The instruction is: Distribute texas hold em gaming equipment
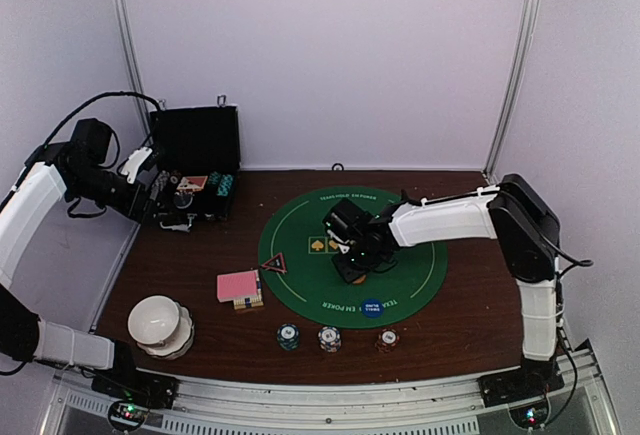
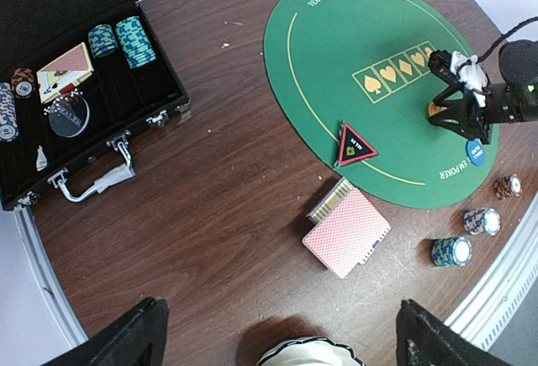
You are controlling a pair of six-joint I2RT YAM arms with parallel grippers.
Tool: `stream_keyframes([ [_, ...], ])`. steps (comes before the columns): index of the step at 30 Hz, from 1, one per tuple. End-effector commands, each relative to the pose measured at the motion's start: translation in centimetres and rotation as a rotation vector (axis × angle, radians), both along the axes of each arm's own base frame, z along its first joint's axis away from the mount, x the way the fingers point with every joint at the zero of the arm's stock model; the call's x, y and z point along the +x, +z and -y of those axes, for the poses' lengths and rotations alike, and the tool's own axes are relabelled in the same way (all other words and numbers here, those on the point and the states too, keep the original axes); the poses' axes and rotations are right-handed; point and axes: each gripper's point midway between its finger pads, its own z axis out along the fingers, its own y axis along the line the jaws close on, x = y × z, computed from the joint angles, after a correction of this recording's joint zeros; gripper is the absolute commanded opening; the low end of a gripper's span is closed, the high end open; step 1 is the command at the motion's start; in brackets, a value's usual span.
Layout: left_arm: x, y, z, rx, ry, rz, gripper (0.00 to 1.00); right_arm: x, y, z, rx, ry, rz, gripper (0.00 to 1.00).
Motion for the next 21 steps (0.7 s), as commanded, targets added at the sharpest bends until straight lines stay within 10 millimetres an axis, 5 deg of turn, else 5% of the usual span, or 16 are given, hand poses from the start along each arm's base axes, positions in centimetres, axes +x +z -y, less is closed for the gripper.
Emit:
stream_keyframes([
  [1, 0.0, 1.0, -0.2, 0.004, -0.004, 0.039, 0.98, 0.8, 0.3, 1.2, -0.062, -0.015, 0.018, 0.41],
  [9, -0.1, 0.9, -0.1, 0.004, -0.008, 0.035, 0.98, -1.3, 1.7, 2.8, -0.026, -0.076, 0.02, 0.63],
  [21, -0.1, 1.0, -0.1, -0.001, -0.01, 0.034, 0.97, -3.4, -0.8, 2.5, 0.06, -0.139, -0.07, 0.49],
])
